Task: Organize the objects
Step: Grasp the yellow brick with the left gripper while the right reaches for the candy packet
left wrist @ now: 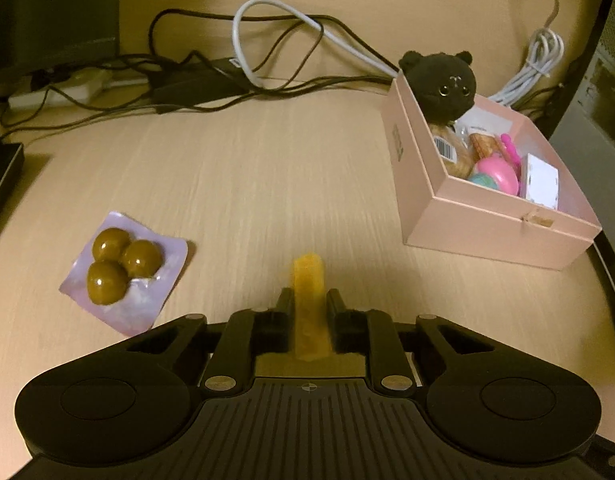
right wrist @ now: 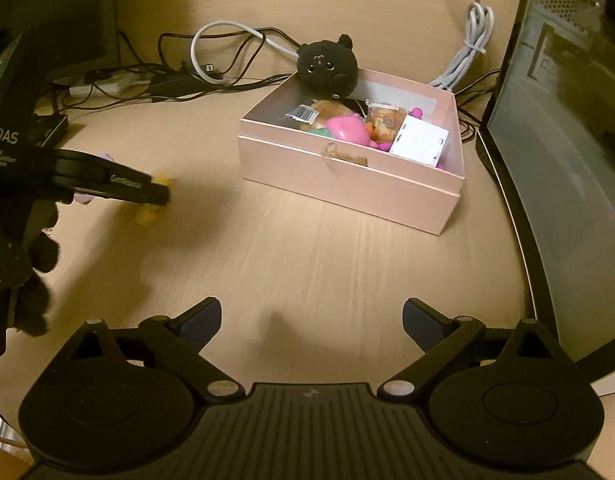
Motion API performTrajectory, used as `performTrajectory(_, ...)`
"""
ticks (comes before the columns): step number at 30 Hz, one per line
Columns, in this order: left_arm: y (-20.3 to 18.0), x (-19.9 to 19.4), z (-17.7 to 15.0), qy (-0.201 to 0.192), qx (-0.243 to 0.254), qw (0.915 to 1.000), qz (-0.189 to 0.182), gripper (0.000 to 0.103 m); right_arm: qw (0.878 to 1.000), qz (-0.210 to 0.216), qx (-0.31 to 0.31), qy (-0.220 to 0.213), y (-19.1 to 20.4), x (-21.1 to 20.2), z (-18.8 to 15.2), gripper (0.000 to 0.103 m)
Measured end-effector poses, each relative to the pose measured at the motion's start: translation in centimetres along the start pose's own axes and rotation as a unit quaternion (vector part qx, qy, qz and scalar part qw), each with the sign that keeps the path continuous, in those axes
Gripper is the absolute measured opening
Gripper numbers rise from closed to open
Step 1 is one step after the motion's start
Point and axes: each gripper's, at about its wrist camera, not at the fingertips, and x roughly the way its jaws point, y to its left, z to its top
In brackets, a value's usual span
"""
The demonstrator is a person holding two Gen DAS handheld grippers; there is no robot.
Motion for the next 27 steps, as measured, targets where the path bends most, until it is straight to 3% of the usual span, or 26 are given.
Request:
performTrajectory(4, 1.5, -1.5, -0.6, 0.01, -0.023, 0.9991, -0.033, 0.019, 1.0, 0.003, -0.014, -0.011, 0.6, 0.3, 0.5, 0.103)
performTrajectory(8, 4.6, -5.1, -1.7, -0.005, -0.043, 0.9979, -0.047, 0.019, 0.999, 0.026, -0.033, -0.019, 2.3, 1.3, 1.6, 0.103)
performTrajectory(15, 12.6, -11.6, -4.2, -0.02, -0.122, 0.9923, -0.002, 0.019, 0.989, 0.108, -0.099, -0.025, 8.9, 4.3, 3.9, 0.103)
performTrajectory(23, 19.6, -17.3, -7.7, -0.031, -0.205, 0.9764, 0.062, 0.019, 0.955, 0.172, -0.227, -0.088, 17.6, 6.4, 6.0, 0.103)
performTrajectory(27, 21.4, -18.8, -9.6, -0.031, -0.232, 0.9695, 0.073, 0.019, 0.947, 0.191, -0.242, -0.086, 20.7, 8.4, 7.8, 0.103)
